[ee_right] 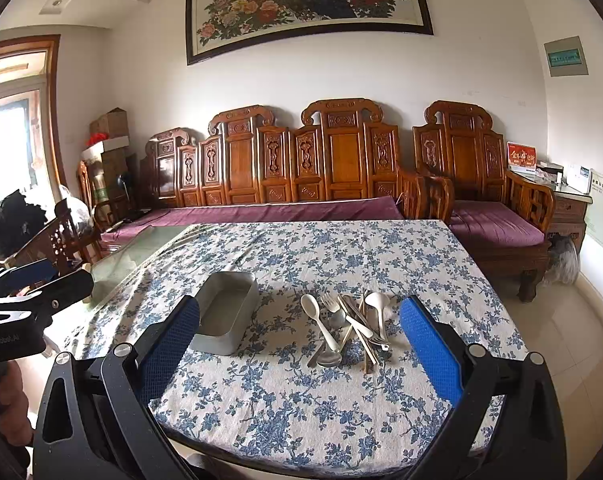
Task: Organize utensils
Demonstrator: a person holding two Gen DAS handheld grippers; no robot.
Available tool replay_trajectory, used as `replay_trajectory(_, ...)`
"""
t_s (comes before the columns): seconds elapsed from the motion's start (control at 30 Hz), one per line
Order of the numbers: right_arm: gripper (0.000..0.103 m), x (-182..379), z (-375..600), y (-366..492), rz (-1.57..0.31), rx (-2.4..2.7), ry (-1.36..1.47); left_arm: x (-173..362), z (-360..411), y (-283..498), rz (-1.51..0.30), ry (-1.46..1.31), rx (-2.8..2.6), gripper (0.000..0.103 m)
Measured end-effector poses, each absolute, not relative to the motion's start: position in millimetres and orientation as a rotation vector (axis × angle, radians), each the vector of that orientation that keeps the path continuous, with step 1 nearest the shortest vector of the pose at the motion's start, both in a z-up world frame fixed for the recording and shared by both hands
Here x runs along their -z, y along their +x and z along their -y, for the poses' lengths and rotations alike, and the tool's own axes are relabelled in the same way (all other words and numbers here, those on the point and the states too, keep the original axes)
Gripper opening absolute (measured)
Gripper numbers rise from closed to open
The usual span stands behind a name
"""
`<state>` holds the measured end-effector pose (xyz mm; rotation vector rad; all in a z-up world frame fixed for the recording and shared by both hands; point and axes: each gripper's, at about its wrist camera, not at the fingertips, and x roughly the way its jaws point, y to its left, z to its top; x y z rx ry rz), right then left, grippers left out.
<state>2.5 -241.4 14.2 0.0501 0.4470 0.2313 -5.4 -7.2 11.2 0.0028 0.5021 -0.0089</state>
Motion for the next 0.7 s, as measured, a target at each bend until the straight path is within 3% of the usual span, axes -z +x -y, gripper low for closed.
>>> replay_trajectory(0.7,0.1,-15.9,241.5,2.4,-0.447,-0.233,0.051,-11.3,7.8,-5.5,-0.501,0.004,0.008,0.097)
